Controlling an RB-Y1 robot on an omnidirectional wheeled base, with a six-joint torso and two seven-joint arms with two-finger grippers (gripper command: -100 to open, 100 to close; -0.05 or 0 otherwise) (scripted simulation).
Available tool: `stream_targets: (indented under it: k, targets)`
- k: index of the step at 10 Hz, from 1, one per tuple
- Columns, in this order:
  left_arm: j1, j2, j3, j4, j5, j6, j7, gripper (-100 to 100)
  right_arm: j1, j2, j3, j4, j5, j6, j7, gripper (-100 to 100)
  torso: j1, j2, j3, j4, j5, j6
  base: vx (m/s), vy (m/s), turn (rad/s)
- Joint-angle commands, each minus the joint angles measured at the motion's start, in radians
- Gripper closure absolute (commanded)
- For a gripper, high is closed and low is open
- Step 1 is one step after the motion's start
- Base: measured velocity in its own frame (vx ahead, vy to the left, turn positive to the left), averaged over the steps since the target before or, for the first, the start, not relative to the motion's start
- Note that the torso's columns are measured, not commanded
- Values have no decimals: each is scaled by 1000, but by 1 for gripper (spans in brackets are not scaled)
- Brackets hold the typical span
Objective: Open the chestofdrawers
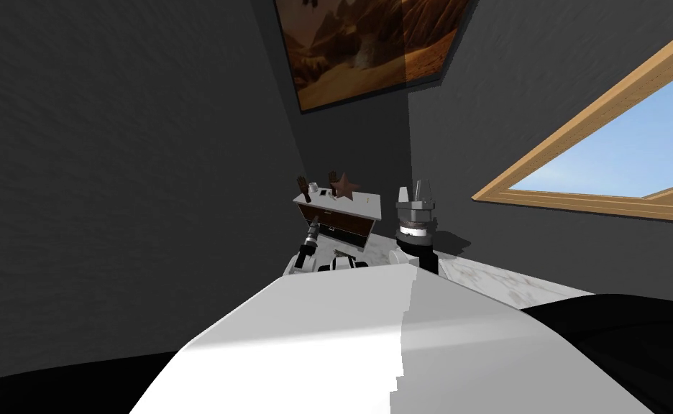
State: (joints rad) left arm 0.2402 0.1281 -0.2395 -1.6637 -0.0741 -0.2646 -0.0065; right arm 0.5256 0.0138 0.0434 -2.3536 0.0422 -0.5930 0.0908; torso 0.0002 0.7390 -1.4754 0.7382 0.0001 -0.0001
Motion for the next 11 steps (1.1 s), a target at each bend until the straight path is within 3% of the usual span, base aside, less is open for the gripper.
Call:
stream_targets:
  k: [1, 3, 6, 11]
  targets:
    - [-52, 15, -31, 92, -3, 33, 3, -100, 0, 0, 0, 0, 0, 0, 0, 0, -1, 0, 0, 0, 0, 0, 126, -2, -150]
    - [-82, 32, -49, 148, -3, 49, 6, -100, 0, 0, 0, 0, 0, 0, 0, 0, 0, -3, -2, -1, 0, 0, 146, 9, -107]
    - [-97, 40, -58, 183, -4, 56, 8, -100, 0, 0, 0, 0, 0, 0, 0, 0, 0, 2, 2, 1, 0, 0, 62, 5, -36]
    - [-168, 73, -100, 322, -6, 95, 15, -100, 0, 0, 0, 0, 0, 0, 0, 0, -1, -4, -2, -1, 0, 0, 87, 9, -79]
